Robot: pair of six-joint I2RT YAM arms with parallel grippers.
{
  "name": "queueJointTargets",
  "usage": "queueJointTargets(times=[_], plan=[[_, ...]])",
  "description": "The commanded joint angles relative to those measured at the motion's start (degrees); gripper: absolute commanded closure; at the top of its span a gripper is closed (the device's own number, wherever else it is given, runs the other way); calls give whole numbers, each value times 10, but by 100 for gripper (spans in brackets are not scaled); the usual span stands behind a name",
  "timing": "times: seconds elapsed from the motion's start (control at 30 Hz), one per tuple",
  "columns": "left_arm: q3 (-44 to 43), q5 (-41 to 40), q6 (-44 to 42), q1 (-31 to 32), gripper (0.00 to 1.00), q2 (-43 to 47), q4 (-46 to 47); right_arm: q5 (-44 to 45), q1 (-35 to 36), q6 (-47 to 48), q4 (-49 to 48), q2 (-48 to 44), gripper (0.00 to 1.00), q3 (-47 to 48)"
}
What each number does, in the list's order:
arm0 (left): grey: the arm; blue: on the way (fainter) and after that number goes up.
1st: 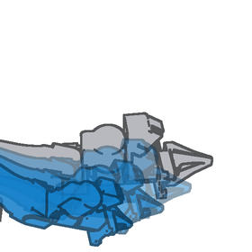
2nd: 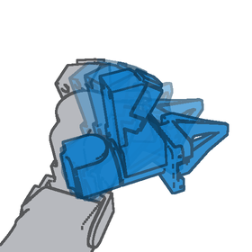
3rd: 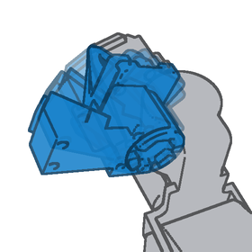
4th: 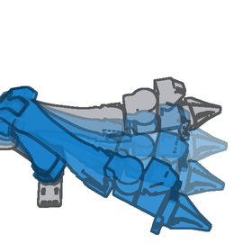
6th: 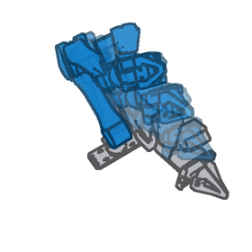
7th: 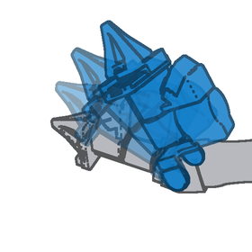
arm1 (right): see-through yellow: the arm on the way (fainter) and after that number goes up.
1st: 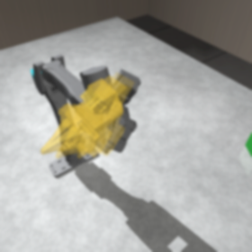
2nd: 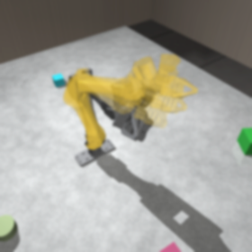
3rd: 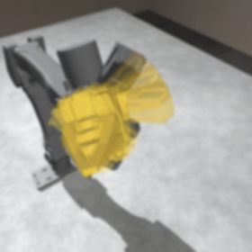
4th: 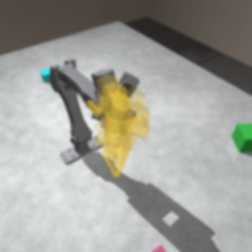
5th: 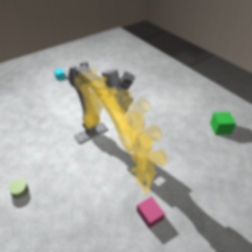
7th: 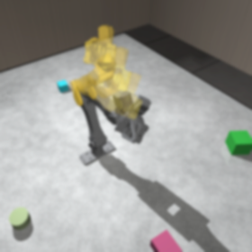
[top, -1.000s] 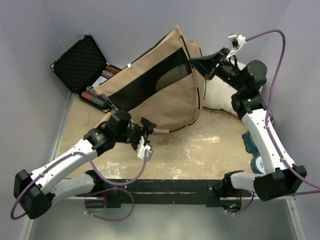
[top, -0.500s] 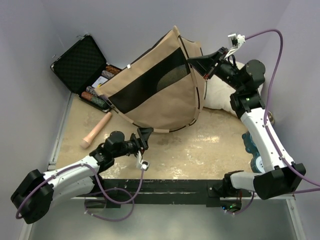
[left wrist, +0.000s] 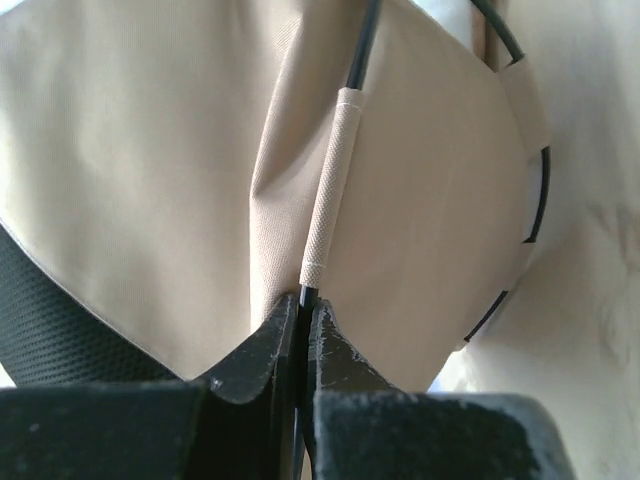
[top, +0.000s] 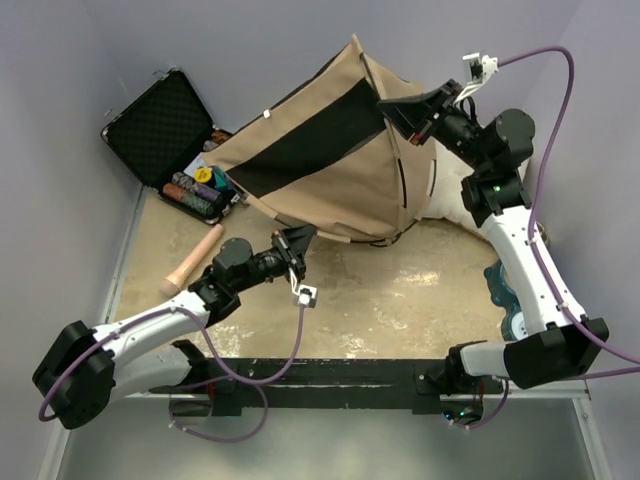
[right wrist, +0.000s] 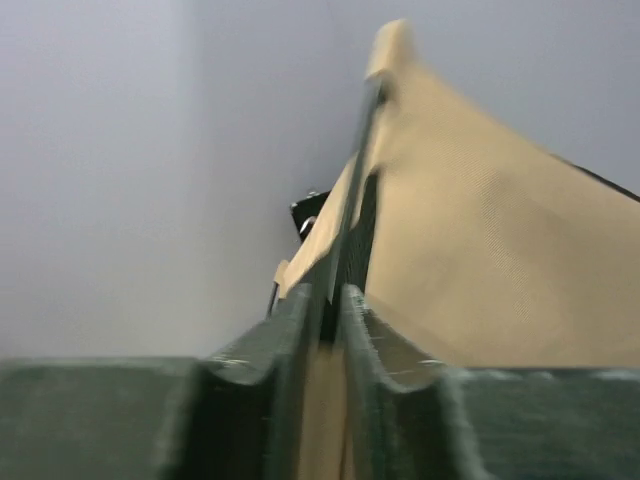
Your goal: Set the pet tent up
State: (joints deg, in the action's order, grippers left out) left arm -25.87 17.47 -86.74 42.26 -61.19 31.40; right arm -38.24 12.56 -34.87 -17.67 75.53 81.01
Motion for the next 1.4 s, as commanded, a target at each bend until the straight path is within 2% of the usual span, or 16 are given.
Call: queueJointTargets(times=[0.0,0.07,0.1,0.13,0.3,0.47,0.57,0.63,0.8,0.83,0.87,0.93,0.97,1.03,1.2,1.37], plan=[[-154,47,206,-6,100,59,-14,-24,-18,14,8,8,61,56],[-222,69,275,-11,100,61,-78,-38,-52,18,17,17,15,96],[-245,77,318,-16,100,57,-96,-48,-66,23,27,24,6,120],[-274,83,353,-23,100,52,-119,-66,-81,26,35,37,4,152],[-385,225,536,-123,100,6,-205,-137,-147,52,66,56,1,252],[-412,328,633,-184,100,-31,-215,-182,-176,127,111,34,1,238],[-406,367,634,-211,100,-51,-240,-213,-180,241,199,23,1,216],[-395,376,626,-247,100,-67,-244,-243,-182,345,326,19,1,217],[-419,359,624,-316,57,-126,-257,-225,-182,675,601,4,1,194],[-442,361,620,-321,49,-139,-283,-217,-182,717,636,1,2,186],[-466,361,610,-323,35,-154,-313,-210,-182,760,679,0,2,180],[-515,361,594,-325,21,-179,-395,-201,-181,852,765,1,2,177],[-539,360,589,-325,13,-190,-420,-199,-177,860,774,0,2,166],[-560,349,606,-325,7,-200,-446,-187,-171,858,775,-8,3,143],[-557,281,703,-332,5,-178,-430,-139,-101,848,775,-30,4,107],[-546,221,757,-339,5,-144,-459,-139,-49,824,774,-65,5,73]])
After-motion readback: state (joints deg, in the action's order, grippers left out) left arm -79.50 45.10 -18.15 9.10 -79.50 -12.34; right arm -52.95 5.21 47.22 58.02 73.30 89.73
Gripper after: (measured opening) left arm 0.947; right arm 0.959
